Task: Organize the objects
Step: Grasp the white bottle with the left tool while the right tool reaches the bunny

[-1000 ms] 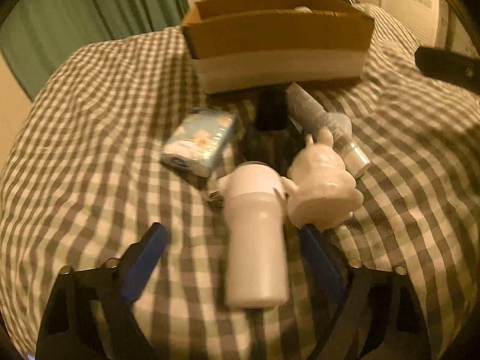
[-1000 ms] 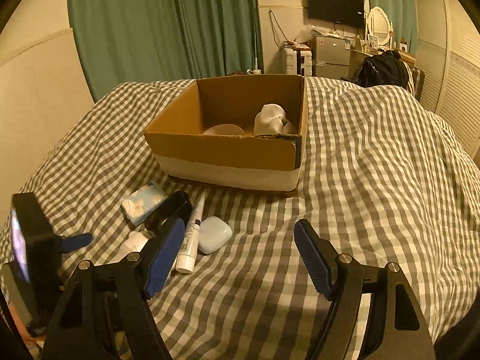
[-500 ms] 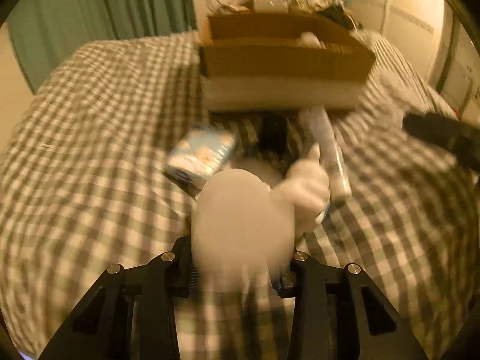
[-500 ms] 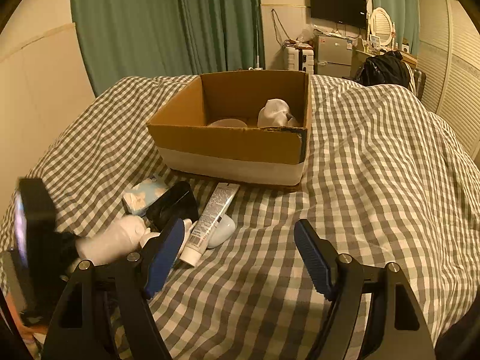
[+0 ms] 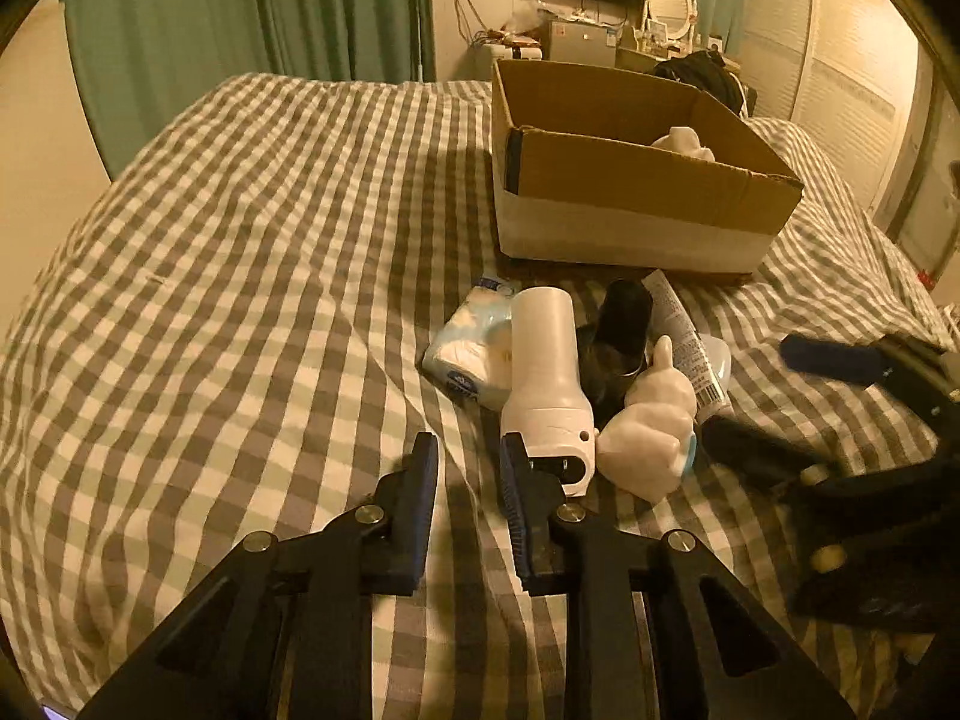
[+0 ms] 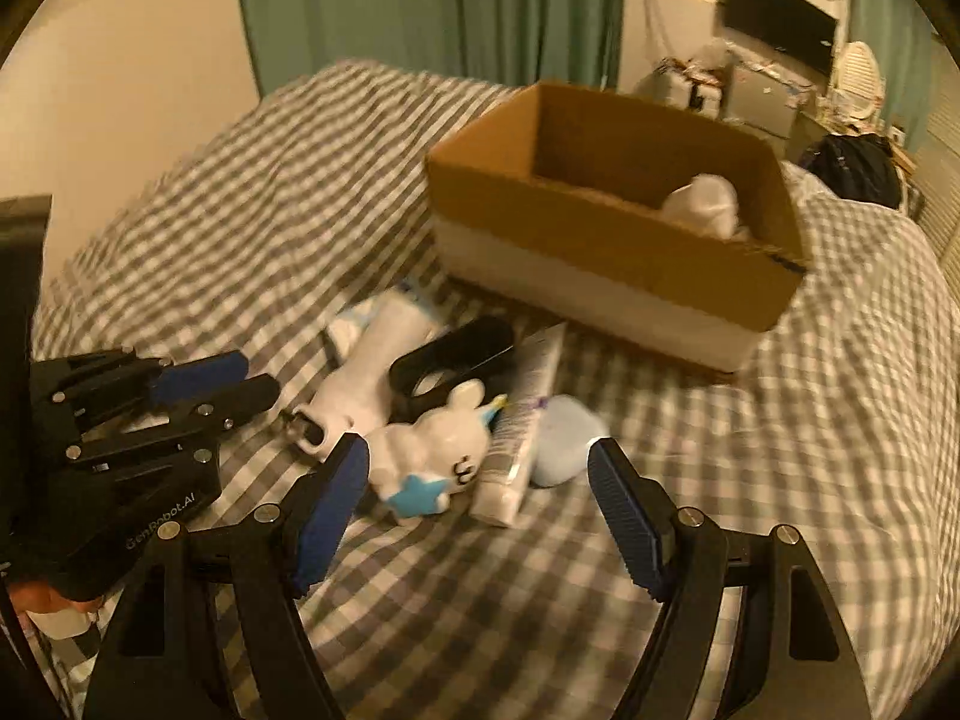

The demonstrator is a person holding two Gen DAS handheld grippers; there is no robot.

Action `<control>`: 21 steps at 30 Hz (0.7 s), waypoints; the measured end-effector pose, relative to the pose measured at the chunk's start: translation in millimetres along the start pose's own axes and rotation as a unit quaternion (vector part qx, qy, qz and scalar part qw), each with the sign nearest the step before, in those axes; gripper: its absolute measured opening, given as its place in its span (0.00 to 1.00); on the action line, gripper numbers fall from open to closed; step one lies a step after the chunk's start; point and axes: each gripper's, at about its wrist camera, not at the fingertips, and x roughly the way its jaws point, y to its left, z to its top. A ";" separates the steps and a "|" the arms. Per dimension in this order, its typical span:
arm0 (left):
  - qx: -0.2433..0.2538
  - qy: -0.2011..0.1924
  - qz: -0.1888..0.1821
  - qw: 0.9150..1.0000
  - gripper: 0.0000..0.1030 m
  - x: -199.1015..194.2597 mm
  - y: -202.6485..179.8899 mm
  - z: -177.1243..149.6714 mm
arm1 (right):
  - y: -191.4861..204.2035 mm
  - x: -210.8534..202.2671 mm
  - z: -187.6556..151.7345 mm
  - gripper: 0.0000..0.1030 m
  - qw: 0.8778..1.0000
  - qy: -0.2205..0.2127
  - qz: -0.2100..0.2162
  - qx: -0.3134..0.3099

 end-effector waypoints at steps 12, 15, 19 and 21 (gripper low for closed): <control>-0.015 0.010 0.015 1.000 0.27 3.9 5.2 -2.6 | 16.2 52.5 -2.2 0.73 0.997 0.064 0.022 -0.031; -0.010 0.015 0.021 1.000 0.32 5.7 2.9 -2.2 | 16.3 55.5 -3.4 0.73 0.997 0.062 0.023 -0.034; -0.003 0.016 0.028 0.999 0.40 6.4 -0.2 -2.3 | 18.1 59.2 -2.9 0.75 0.997 0.060 0.024 -0.036; 0.001 0.014 0.030 0.999 0.45 5.5 -2.1 -2.4 | 19.1 64.5 -2.6 0.79 0.997 0.065 0.025 -0.040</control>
